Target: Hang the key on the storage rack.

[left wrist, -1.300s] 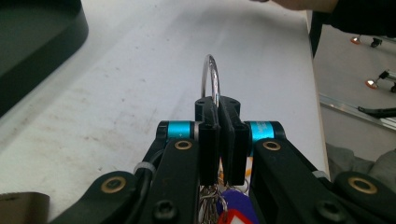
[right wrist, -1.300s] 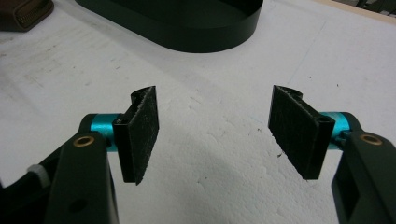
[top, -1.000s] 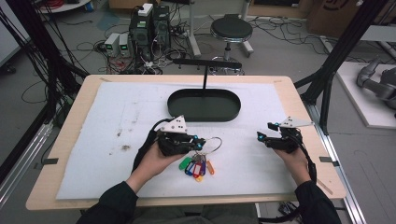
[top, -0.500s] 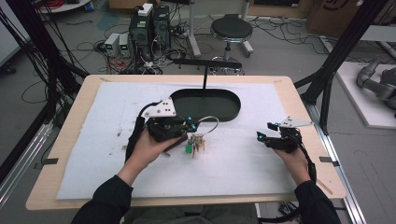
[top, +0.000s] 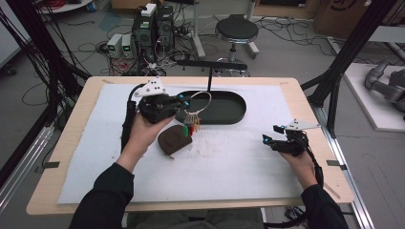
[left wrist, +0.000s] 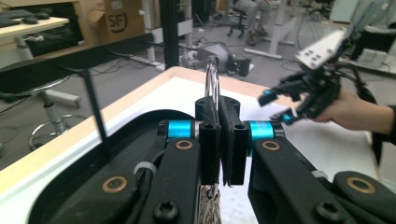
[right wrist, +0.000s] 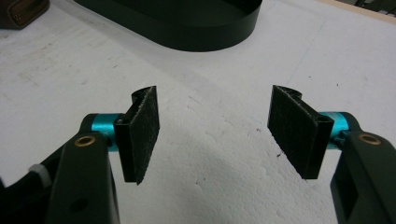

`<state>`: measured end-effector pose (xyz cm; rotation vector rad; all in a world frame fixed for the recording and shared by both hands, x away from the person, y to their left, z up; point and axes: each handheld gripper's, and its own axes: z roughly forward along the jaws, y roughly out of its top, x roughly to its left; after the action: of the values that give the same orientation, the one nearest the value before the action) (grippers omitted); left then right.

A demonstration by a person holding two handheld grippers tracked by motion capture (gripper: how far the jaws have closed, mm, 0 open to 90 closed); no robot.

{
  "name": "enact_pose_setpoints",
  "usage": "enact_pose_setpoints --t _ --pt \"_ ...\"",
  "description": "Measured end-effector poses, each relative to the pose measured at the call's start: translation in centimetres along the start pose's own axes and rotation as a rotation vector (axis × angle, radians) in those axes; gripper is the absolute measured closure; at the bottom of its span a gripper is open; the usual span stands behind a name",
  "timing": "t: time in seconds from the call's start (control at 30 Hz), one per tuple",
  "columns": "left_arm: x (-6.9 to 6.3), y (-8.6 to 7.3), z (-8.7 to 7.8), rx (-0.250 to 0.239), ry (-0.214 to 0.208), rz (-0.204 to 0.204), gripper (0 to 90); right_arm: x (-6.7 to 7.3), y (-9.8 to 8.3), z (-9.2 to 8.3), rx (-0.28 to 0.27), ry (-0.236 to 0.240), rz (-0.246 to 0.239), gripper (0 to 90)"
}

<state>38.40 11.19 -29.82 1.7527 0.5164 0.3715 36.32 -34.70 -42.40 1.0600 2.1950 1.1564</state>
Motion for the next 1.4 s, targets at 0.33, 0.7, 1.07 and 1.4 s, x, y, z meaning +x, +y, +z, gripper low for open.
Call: enact_pose_setpoints --t 0.33,0.7,1.07,1.4 --pt "4.0 1.2 0.4 -0.020 0.046 -0.032 86.6 0.0 0.0 0.0 0.001 0.001 0.002 35.0" --pt "6.9 1.1 1.8 -0.001 0.101 -0.052 86.6 0.0 0.0 0.0 0.001 0.000 0.003 35.0" --pt "9.5 0.0 3.3 -0.001 0.171 -0.091 86.6 -0.1 0.0 0.1 0.003 0.002 0.003 35.0" --pt "11.3 -1.3 4.1 -0.008 0.228 -0.150 86.6 -0.1 0.0 0.0 -0.001 0.003 0.008 35.0"
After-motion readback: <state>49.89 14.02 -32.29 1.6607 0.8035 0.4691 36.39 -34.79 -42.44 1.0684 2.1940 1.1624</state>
